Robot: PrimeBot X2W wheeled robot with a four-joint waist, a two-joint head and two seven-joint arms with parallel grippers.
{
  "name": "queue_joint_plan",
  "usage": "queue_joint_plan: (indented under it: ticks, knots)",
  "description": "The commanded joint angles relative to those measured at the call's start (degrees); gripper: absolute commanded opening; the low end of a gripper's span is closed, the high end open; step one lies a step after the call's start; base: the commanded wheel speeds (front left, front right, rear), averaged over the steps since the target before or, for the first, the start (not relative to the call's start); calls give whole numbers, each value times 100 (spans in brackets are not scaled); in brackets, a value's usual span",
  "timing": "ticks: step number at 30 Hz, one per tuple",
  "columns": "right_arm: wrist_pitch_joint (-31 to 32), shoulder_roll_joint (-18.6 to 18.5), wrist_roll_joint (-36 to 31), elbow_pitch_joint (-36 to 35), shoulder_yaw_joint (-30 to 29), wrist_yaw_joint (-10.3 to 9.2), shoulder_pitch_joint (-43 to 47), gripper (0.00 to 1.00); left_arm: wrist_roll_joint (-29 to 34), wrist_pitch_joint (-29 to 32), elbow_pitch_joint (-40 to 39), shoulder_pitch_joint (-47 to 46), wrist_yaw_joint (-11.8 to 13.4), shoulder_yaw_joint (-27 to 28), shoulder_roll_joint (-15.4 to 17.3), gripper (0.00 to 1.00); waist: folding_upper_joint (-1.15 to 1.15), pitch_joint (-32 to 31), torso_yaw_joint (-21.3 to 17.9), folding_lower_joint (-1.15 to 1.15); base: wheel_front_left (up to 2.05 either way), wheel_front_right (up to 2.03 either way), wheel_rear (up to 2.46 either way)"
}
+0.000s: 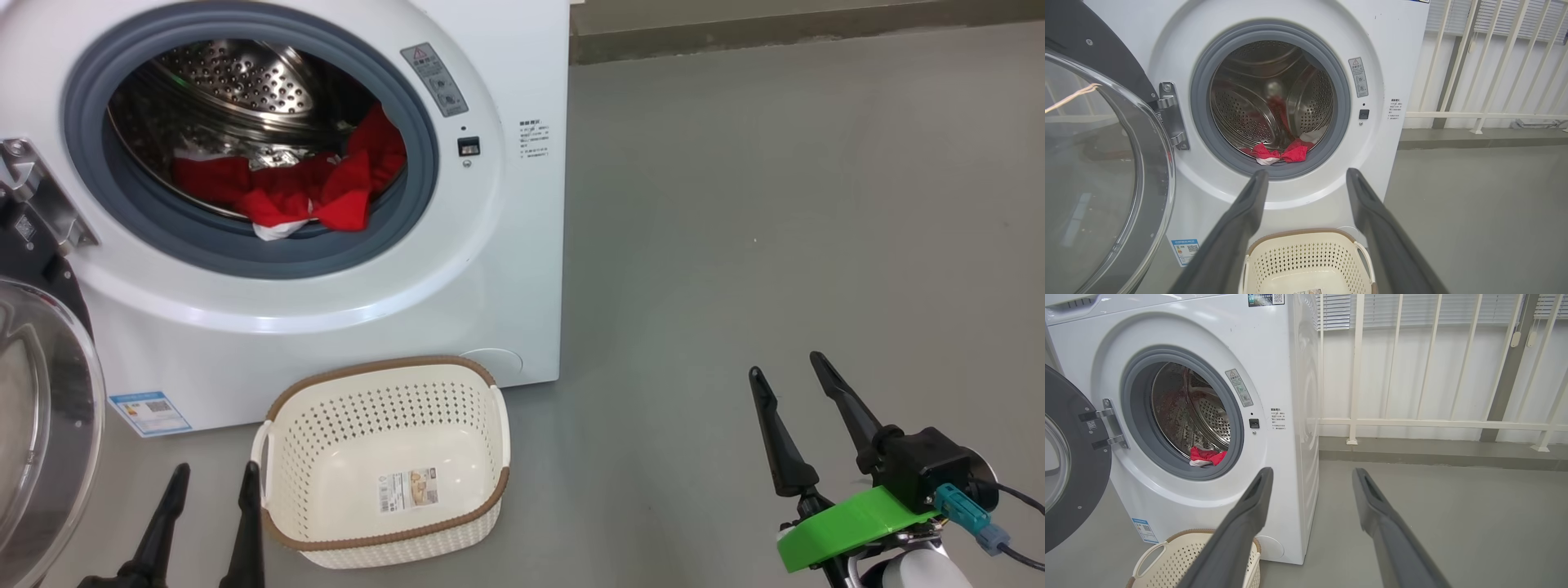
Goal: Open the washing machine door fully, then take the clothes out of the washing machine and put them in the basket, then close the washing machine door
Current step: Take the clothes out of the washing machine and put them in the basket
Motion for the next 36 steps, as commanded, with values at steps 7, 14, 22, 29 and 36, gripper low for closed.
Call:
queue_joint_plan:
  ticks: [7,14,22,29,36]
  knots:
    - [-37,5,-40,-87,167,43,-101,100,199,-51,35,-211,-30,312,32,100,0,5,33,0,26,-26,0]
    - [-37,5,-32,-53,207,43,-92,100,256,-51,110,-264,-31,391,0,100,0,-12,34,0,119,-119,0]
    - [-37,5,-52,-8,226,43,-95,100,64,-51,-45,-273,-31,312,7,100,0,-18,8,0,191,-191,0]
    - [-37,5,-62,18,221,43,-94,100,178,-51,3,-238,-31,284,49,100,0,-21,7,0,112,-112,0]
    - [-37,5,-43,12,224,43,-84,100,233,-51,39,-227,-31,290,38,100,0,-16,10,0,19,-19,0]
